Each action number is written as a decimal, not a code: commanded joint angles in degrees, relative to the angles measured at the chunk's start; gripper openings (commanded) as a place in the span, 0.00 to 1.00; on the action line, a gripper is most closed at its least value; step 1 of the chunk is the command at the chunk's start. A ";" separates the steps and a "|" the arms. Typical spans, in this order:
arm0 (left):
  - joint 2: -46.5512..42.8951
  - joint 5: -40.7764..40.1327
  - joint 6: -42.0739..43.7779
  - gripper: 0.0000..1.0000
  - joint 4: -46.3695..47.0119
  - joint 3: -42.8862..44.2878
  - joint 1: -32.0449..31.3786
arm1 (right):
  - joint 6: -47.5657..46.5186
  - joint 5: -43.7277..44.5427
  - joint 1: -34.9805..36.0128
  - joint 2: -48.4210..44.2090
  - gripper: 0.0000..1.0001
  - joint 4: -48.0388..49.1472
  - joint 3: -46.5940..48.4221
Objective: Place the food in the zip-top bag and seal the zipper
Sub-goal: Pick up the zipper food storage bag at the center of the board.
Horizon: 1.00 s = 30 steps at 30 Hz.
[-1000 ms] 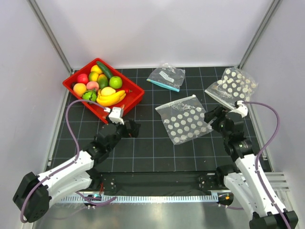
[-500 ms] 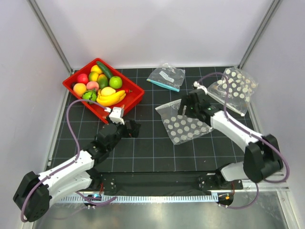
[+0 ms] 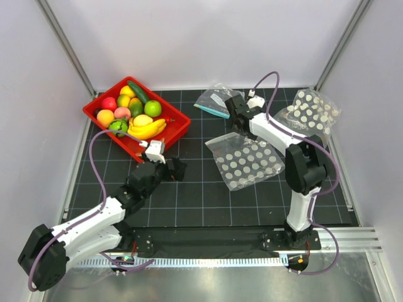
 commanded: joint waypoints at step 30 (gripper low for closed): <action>-0.29 1.93 0.59 1.00 1.78 2.30 0.04 | 8.65 2.46 -0.53 13.23 0.29 -2.51 8.52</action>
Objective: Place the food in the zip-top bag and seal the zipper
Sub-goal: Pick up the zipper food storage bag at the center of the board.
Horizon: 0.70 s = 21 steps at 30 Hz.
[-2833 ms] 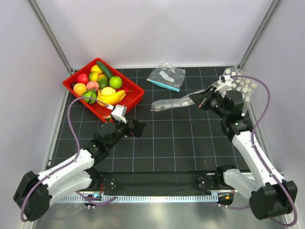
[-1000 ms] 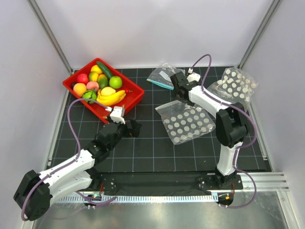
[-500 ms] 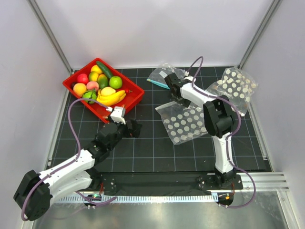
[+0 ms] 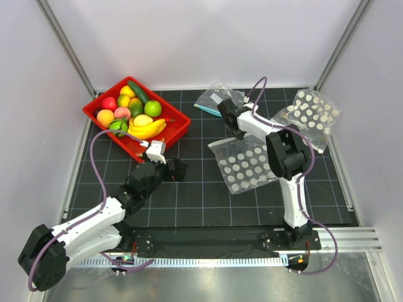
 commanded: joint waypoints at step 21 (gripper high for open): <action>5.51 6.72 0.68 1.00 2.83 4.65 0.04 | -23.79 -39.34 0.17 -36.25 0.01 29.91 -36.13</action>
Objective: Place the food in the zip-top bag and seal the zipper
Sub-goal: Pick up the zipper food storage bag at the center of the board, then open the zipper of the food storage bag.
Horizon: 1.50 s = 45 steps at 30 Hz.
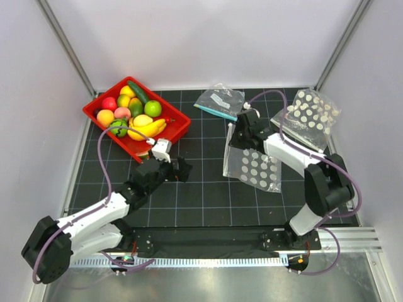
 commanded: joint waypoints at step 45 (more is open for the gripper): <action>10.37 19.21 -8.73 0.12 15.60 3.43 0.15 | -16.47 -8.74 20.83 -34.40 0.01 25.16 -25.42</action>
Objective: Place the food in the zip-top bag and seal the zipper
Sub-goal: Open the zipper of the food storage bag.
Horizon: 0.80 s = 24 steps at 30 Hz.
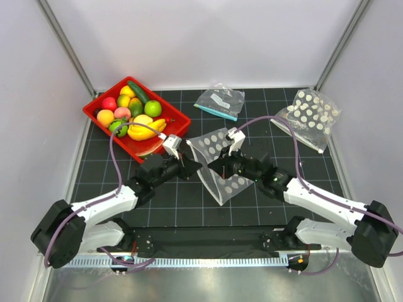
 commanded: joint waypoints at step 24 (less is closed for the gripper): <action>-2.67 -0.50 3.41 0.00 -0.91 0.70 0.13 | -7.74 32.19 18.12 6.03 0.54 -16.18 11.67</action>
